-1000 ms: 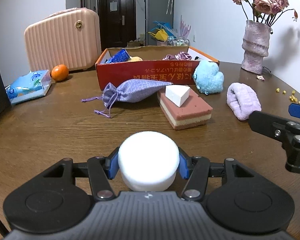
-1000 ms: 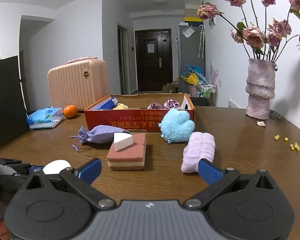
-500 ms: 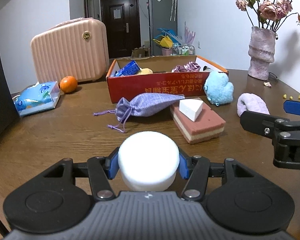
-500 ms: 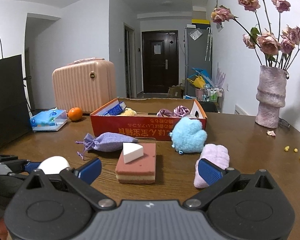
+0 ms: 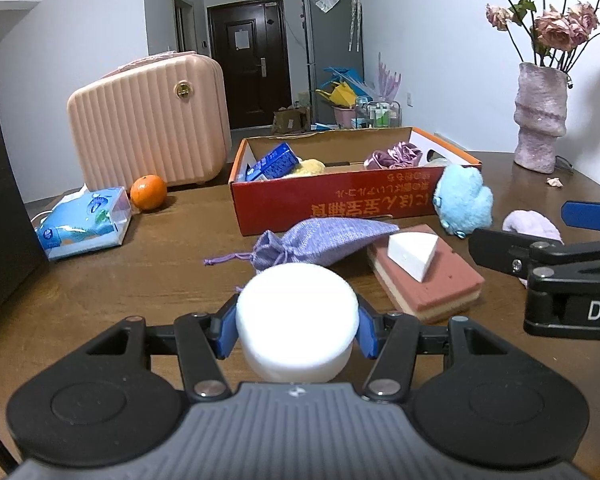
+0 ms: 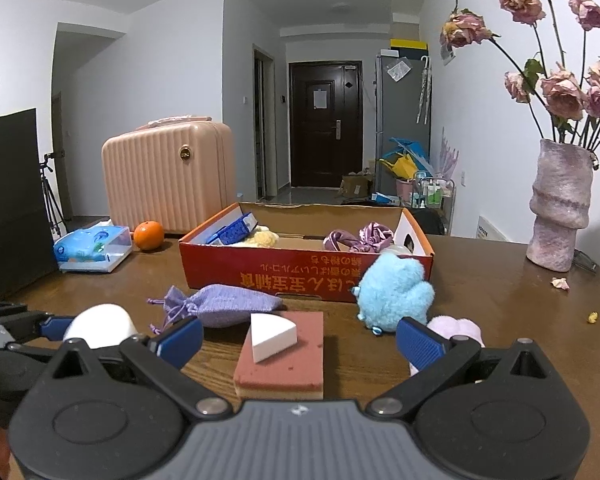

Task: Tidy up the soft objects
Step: 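Lift the white puff with the left tool while the right tool moves toward the pink sponge block, then close the right tool on the white triangular sponge atop the pink block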

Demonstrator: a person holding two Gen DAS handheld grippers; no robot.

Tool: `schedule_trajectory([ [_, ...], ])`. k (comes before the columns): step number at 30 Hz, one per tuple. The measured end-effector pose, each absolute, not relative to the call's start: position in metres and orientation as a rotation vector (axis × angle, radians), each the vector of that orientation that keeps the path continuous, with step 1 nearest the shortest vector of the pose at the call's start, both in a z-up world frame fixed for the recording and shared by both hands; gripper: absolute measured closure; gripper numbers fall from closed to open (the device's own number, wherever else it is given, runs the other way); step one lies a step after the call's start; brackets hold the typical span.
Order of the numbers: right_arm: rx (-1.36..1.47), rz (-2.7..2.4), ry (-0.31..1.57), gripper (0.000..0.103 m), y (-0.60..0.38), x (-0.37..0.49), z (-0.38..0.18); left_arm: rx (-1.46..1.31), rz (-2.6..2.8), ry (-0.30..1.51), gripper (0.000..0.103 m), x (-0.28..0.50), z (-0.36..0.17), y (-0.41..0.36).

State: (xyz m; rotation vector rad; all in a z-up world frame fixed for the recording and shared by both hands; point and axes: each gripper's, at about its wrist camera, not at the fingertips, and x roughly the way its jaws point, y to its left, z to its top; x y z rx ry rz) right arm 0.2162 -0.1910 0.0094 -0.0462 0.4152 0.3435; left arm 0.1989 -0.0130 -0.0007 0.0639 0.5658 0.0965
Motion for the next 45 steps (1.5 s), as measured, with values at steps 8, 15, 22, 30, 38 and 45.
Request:
schedule_trajectory([
  [8,-0.062,0.344,0.422,0.0,-0.178,0.241,0.004,0.059,0.111,0.569,0.046,0.22,-0.003,-0.005],
  [15,-0.067,0.343,0.439,0.005,-0.169,0.267,-0.009,0.047,0.121,0.586,0.046,0.237,-0.011,0.003],
  [22,-0.048,0.348,0.489,0.017,-0.163,0.291,-0.027,0.028,0.135,0.594,0.046,0.246,-0.014,0.014],
  [30,-0.081,0.366,0.501,0.037,-0.155,0.296,-0.036,0.036,0.156,0.595,0.046,0.249,-0.017,0.016],
  [38,-0.111,0.39,0.51,0.069,-0.149,0.294,-0.039,0.042,0.158,0.586,0.046,0.247,-0.017,0.015],
  [45,-0.116,0.369,0.476,0.072,-0.151,0.288,-0.037,0.045,0.158,0.571,0.046,0.245,-0.016,0.015],
])
